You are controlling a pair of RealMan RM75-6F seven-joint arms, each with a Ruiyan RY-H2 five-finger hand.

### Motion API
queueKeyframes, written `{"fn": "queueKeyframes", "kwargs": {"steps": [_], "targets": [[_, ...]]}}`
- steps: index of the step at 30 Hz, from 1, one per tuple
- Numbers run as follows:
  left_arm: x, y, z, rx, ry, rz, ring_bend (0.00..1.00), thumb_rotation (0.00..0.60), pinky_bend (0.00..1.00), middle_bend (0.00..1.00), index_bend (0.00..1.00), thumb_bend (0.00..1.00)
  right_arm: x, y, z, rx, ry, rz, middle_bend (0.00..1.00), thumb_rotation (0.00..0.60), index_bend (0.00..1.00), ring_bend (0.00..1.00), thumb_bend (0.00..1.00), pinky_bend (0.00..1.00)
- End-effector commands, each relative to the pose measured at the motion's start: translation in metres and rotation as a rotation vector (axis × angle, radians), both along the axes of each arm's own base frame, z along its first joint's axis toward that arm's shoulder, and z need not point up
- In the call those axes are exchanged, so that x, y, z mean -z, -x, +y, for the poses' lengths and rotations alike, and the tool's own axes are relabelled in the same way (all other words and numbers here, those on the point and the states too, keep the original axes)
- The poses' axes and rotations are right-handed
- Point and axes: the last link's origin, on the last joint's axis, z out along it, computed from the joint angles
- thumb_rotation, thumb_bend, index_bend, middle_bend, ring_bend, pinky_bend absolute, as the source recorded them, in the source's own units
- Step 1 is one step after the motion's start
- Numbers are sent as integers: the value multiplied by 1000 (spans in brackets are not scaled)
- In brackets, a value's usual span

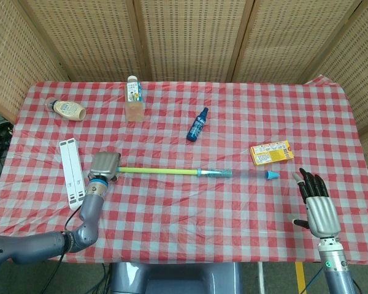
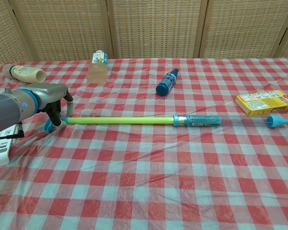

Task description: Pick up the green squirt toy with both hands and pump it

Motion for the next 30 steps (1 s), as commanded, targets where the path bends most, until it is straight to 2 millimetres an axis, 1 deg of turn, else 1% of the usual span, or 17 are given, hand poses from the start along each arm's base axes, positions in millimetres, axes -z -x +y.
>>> {"fn": "queueKeyframes", "kwargs": {"steps": [1,9,24,27,28,30], "targets": [[4,0,1,0,6,0,851,600,765,927,450,331,-1,0,0,1,3,-3,0,600,0,0,146,0],[6,-1,7,3,2,10,850,600,765,927,476,331,-1,2,-1,4,4,-10,0,600,0,0,146,0],[10,4,6,-19,18,23,851,600,765,926,504,332,-1,0,0,-5,10,-16,0,600,0,0,146,0],[11,5,5,-25,22,24,851,600,765,926,545,337,-1,0,0,-9,9,-15,0,600,0,0,146,0],[11,6,5,-26,22,25,851,600,765,927,581,355,-1,-1,0,-11,10,-16,0,600,0,0,146,0],[11,5,4,-28,17,17,855,600,765,927,654,430,-2,-1,1,-13,12,-17,0,600,0,0,146,0]]}}
